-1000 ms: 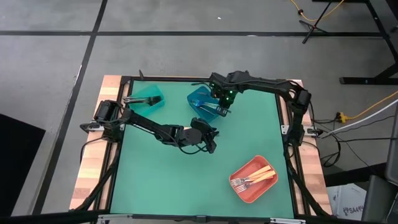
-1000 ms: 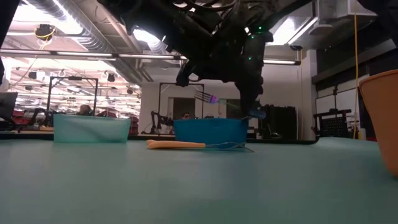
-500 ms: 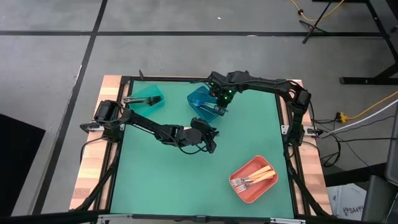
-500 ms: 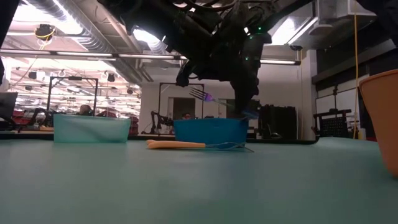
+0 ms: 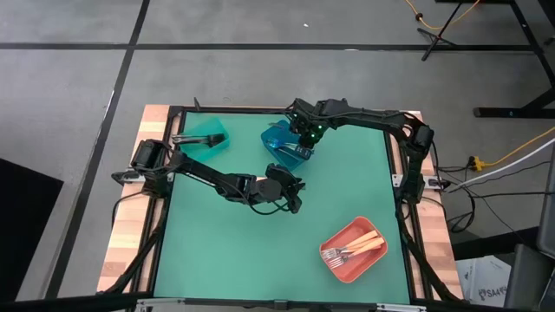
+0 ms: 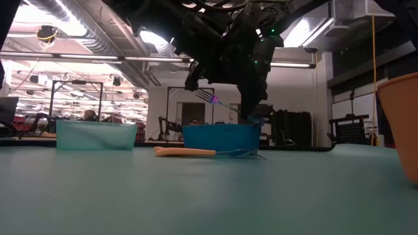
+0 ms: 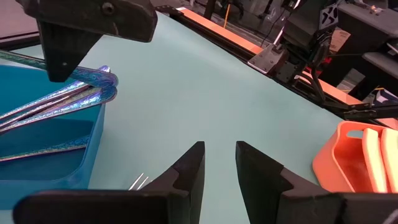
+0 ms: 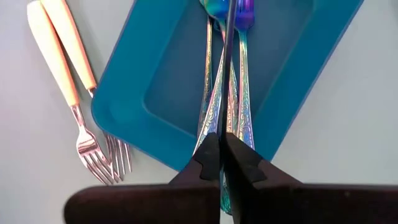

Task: Sort silverware by color (type)
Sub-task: Put the purple fork into the blue bin, then put the orange fork into the orange bin

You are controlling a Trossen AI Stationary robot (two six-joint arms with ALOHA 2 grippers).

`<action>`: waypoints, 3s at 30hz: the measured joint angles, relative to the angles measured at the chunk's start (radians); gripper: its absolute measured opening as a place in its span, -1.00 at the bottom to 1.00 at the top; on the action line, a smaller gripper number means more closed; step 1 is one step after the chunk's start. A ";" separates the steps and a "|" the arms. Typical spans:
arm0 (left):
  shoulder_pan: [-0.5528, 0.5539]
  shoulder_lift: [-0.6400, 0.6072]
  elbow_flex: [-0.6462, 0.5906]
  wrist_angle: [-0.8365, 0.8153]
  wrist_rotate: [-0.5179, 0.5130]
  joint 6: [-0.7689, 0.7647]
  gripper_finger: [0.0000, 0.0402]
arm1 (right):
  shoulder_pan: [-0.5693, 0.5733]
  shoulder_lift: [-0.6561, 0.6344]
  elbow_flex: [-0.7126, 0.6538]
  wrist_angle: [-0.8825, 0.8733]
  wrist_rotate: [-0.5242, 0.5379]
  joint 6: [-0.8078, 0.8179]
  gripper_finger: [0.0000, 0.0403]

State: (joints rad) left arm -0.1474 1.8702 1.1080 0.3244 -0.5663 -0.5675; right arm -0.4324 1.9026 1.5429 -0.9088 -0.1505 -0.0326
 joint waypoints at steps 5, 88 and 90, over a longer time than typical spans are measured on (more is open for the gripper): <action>0.000 0.000 0.000 0.000 0.000 0.001 -0.58 | 0.000 0.000 0.000 0.000 0.000 0.000 -0.97; 0.175 -0.114 0.001 -0.635 0.362 0.492 -0.58 | 0.001 -1.100 -0.700 0.224 -0.036 -0.017 -0.75; 0.186 -0.114 0.001 -0.633 0.382 0.492 -0.58 | 0.001 -1.100 -0.711 0.241 -0.045 -0.017 -0.75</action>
State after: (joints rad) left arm 0.0386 1.7557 1.1088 -0.3082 -0.1843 -0.0752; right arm -0.4316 0.8028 0.8321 -0.6679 -0.1960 -0.0494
